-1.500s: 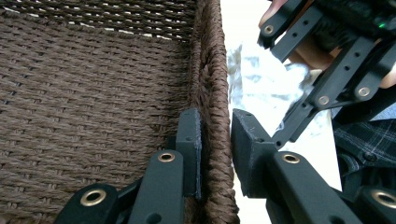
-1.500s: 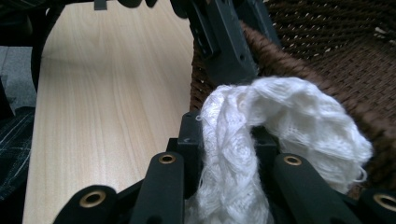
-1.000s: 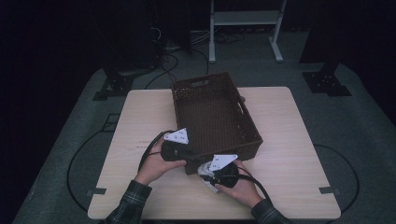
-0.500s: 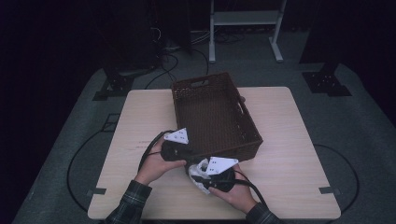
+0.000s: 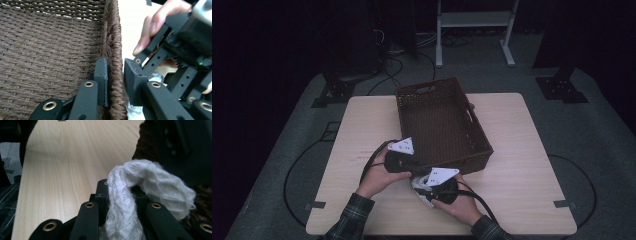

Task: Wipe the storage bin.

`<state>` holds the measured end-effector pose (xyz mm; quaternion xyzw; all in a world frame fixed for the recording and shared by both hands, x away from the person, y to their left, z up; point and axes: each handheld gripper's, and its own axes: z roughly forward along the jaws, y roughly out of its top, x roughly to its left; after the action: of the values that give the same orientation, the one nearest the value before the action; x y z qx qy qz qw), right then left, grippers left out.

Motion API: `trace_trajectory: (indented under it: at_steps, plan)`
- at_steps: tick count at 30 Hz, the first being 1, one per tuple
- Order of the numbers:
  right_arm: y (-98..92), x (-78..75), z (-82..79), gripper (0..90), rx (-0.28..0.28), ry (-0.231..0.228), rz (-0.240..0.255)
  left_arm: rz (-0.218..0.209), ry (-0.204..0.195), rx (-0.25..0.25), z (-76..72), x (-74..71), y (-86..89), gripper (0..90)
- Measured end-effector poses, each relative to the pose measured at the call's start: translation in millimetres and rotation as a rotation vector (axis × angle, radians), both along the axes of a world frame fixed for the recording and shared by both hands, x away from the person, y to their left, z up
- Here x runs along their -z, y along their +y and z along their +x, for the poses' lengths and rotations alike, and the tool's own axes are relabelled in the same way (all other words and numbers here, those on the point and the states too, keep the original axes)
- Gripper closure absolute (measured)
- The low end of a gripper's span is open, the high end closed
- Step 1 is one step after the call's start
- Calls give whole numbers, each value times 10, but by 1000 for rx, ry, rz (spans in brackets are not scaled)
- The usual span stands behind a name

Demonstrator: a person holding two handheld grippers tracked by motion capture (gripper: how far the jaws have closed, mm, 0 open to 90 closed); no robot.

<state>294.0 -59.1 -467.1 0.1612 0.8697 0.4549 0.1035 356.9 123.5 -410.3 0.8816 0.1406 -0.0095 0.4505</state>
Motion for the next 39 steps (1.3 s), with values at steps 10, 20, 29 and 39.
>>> trace_trajectory:
  at_steps: [10, 20, 29, 39]
  plan:
    - [-37, 116, 42, 724, -6, 33, -40, -5, 3, -1, -3, 1, 0, 723]
    - [-356, -75, -75, 719, -4, 35, -29, 0, -1, 4, 3, -5, 6, 722]
    - [-594, -205, -142, 718, 16, 24, -12, -1, 1, 6, 5, -5, 7, 721]
    - [-1078, -258, -178, 717, 137, 23, 5, -3, 1, 5, 5, -3, 5, 723]
